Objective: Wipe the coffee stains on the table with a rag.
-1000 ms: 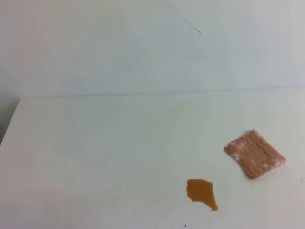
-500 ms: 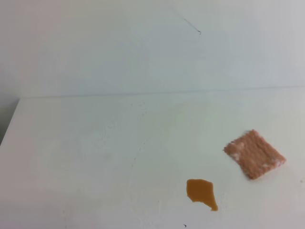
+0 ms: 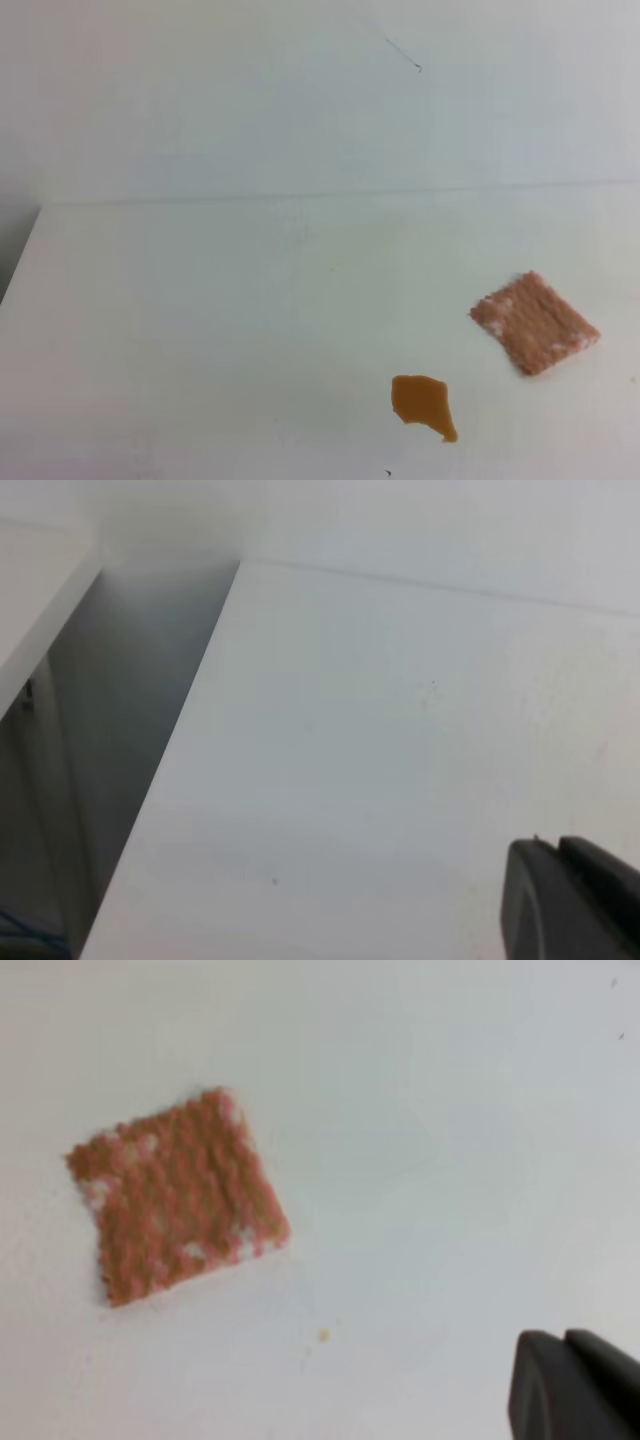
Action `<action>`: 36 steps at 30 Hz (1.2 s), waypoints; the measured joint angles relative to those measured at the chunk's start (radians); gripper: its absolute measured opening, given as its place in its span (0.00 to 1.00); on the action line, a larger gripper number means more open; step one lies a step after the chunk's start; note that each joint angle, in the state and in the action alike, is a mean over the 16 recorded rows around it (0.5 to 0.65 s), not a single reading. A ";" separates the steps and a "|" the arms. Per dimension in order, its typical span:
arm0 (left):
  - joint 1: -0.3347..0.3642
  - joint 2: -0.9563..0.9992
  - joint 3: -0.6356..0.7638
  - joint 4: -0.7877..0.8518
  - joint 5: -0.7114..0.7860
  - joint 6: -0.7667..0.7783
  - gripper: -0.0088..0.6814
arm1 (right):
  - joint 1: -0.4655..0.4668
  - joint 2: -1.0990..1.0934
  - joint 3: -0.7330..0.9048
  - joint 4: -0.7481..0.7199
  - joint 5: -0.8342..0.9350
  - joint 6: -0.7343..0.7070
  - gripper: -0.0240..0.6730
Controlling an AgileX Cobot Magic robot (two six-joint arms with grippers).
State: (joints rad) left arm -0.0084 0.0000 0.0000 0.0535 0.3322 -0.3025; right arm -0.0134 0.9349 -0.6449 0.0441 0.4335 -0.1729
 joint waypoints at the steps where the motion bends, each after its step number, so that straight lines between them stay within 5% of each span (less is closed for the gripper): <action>1: 0.000 0.000 0.000 0.000 0.000 0.000 0.01 | 0.005 0.059 -0.028 0.013 0.002 -0.028 0.13; 16: 0.000 0.000 0.000 0.000 0.000 0.000 0.01 | 0.204 0.773 -0.434 0.152 0.034 -0.267 0.58; 30: 0.000 0.000 0.000 0.000 0.000 0.000 0.01 | 0.244 1.016 -0.546 0.066 -0.006 -0.267 0.59; 36: 0.000 0.000 0.000 0.000 0.000 0.000 0.01 | 0.244 1.058 -0.547 0.071 -0.017 -0.260 0.44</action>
State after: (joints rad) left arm -0.0084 0.0000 0.0000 0.0535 0.3322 -0.3025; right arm 0.2306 1.9933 -1.1917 0.1147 0.4164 -0.4326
